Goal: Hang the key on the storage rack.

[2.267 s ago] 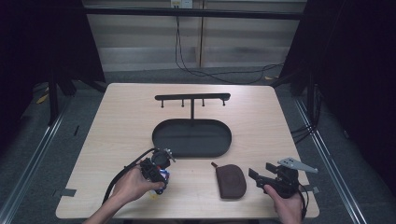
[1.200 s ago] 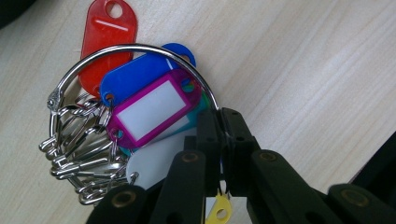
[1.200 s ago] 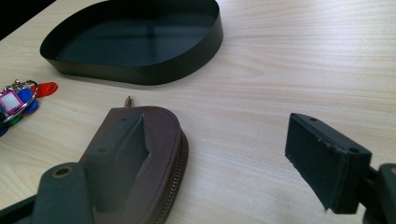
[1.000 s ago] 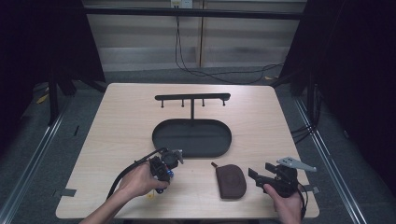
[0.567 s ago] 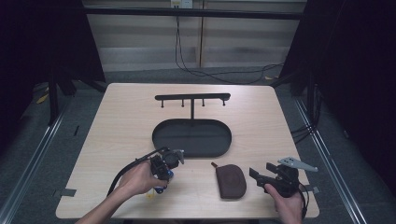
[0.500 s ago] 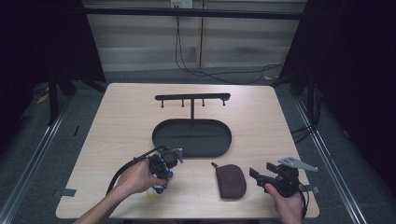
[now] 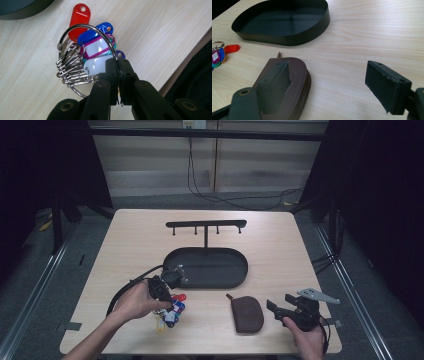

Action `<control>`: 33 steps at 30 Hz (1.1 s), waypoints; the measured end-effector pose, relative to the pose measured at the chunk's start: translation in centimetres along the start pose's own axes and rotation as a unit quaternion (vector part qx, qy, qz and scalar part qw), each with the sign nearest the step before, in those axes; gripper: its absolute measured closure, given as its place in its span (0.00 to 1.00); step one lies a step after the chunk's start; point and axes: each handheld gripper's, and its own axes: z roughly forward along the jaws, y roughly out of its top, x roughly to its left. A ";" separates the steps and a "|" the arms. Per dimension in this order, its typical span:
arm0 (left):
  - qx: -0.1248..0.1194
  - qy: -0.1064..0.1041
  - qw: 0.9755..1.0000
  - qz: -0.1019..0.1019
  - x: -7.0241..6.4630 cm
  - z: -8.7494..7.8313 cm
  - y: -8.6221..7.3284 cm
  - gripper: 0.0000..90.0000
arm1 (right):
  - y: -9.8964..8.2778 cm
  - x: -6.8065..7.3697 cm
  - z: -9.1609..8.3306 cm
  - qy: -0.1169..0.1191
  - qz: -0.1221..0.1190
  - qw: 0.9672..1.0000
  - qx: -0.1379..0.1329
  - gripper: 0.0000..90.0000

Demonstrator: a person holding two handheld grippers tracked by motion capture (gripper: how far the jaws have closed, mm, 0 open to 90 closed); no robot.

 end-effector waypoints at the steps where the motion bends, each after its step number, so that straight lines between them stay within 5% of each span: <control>1: -0.002 0.001 1.000 -0.001 0.1 -0.2 0.0 0.98 | 0.0 0.0 0.0 0.001 0.000 1.000 0.001 0.22; 11: -0.020 0.005 1.000 -0.005 0.9 -2.6 -0.5 0.98 | 0.0 0.0 0.1 0.000 0.000 1.000 0.002 0.22; 20: -0.048 0.013 0.999 -0.011 1.8 -6.4 -0.7 0.98 | 0.0 0.0 0.1 0.001 0.001 1.000 0.001 0.22; 33: -0.034 0.038 0.999 -0.011 1.3 -8.7 -0.1 0.98 | 0.1 -0.3 0.1 -0.002 0.004 1.000 0.000 0.22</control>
